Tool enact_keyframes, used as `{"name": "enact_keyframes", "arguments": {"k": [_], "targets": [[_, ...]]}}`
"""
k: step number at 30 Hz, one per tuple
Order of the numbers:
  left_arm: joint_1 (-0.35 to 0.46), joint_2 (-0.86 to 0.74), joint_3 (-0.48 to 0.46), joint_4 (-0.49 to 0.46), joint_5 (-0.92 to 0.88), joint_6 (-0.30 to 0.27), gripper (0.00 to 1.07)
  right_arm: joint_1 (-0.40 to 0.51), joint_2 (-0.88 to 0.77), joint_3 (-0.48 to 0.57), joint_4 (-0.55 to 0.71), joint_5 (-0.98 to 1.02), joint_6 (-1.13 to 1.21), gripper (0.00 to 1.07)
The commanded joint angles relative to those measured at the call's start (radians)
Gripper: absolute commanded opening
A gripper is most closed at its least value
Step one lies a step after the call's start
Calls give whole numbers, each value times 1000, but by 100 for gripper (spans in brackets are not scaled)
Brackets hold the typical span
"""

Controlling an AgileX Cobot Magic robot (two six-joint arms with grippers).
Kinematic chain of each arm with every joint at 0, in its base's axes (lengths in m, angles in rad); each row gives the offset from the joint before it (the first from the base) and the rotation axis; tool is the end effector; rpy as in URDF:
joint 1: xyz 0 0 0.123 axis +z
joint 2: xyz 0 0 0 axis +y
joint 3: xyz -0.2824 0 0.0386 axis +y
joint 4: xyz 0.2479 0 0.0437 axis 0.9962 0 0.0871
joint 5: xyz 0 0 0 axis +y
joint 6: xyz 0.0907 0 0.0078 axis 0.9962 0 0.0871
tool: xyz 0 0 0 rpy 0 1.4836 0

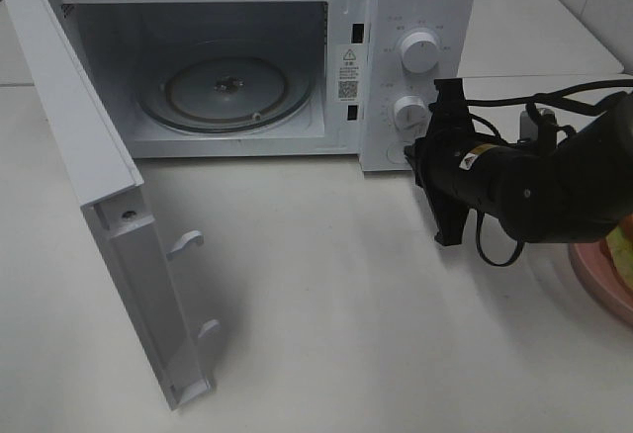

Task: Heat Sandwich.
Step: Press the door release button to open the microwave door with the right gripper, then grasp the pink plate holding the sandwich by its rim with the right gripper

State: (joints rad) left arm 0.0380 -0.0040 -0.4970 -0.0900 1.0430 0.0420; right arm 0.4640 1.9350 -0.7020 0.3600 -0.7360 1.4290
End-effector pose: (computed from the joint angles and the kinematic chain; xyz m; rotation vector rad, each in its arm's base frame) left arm -0.0043 -0.0072 0.2780 0.0073 2.0228 -0.0568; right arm 0.3136 0.1329 0.1157 1.4028 1.6849 1.0985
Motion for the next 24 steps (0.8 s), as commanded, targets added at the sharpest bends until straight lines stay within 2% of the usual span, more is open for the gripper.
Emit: {"name": "enact_keyframes", "arguments": {"k": [1,10,15,18,20,21,24], "targets": [[0,-26,4,0,-8,-3,97,3,-77,40,-44,58,-44,0],[0,-26,4,0,-8,-3,97,3,-190,50,-118,263,-222,0],[0,-26,4,0,-8,-3,97,3,-273,50,-119,451,-527,2],[0,-26,4,0,-8,-3,97,3,-297,50,-119,506,-633,3],[0,-26,4,0,-8,-3,97,0,-331,49,-118,605,-840,4],[0,-26,4,0,-8,-3,97,0,-331,49,-118,605,-840,4],[0,-26,4,0,-8,-3,97,0,-358,49,-114,701,-1055,5]]}}
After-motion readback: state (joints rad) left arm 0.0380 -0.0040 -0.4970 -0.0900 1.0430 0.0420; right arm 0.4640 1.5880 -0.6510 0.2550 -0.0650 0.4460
